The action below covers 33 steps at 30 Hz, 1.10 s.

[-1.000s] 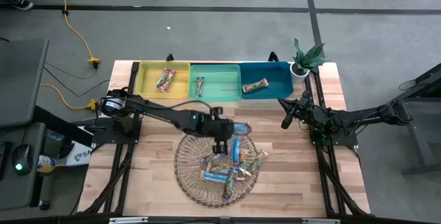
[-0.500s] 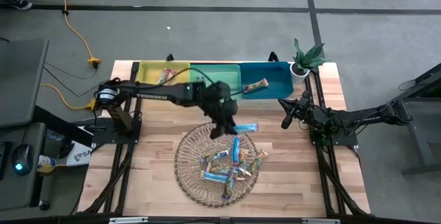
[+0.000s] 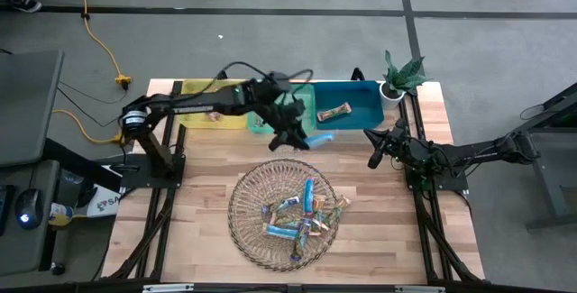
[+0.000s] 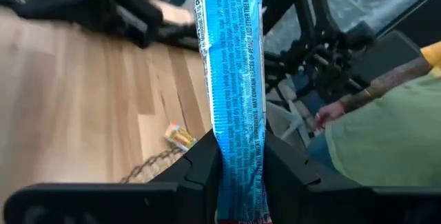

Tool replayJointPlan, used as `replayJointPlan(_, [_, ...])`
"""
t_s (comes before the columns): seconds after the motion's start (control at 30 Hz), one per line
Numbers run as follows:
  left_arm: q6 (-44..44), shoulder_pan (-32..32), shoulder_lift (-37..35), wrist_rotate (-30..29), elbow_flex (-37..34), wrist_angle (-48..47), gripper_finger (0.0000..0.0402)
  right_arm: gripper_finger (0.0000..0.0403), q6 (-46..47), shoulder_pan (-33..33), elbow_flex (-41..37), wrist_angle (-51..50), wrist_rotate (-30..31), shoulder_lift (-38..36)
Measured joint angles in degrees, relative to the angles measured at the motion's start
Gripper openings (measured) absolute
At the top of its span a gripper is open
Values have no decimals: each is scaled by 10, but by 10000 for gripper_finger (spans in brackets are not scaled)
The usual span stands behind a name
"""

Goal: Pick and place Granola Bars by type
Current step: Put the red granola bar into the yellow bin

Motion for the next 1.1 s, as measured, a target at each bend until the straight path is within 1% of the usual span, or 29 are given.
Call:
replayJointPlan(0.1, [9, 14, -37, -14, 0, 5, 85, 0, 0, 0, 0, 0, 0, -1])
replayJointPlan(0.2, [25, 30, -82, -47, 0, -5, 85, 0, 0, 0, 0, -2, 0, 0])
replayJointPlan(0.5, [86, 86, -232, -197, 0, -121, 85, 0, 0, 0, 0, -1, 0, 0])
replayJointPlan(0.6, [99, 103, -287, -268, 0, -142, 85, 0, 0, 0, 0, -1, 0, 0])
replayJointPlan(0.7, [110, 110, -338, -363, 0, -147, 85, 0, 0, 0, 0, -1, 0, 0])
replayJointPlan(0.8, [119, 109, -376, -486, 1, -157, 85, 0, 0, 0, 0, -1, 0, 0])
replayJointPlan(0.93, [112, 109, -395, -640, 1, -216, 85, 0, 0, 0, 0, -1, 0, 0])
replayJointPlan(1.0, [78, 109, -394, -724, 1, -267, 85, 0, 0, 0, 0, -1, 0, 0])
replayJointPlan(1.1, [-11, 109, -384, -853, 1, -346, 85, 0, 0, 0, 0, -1, 0, 0])
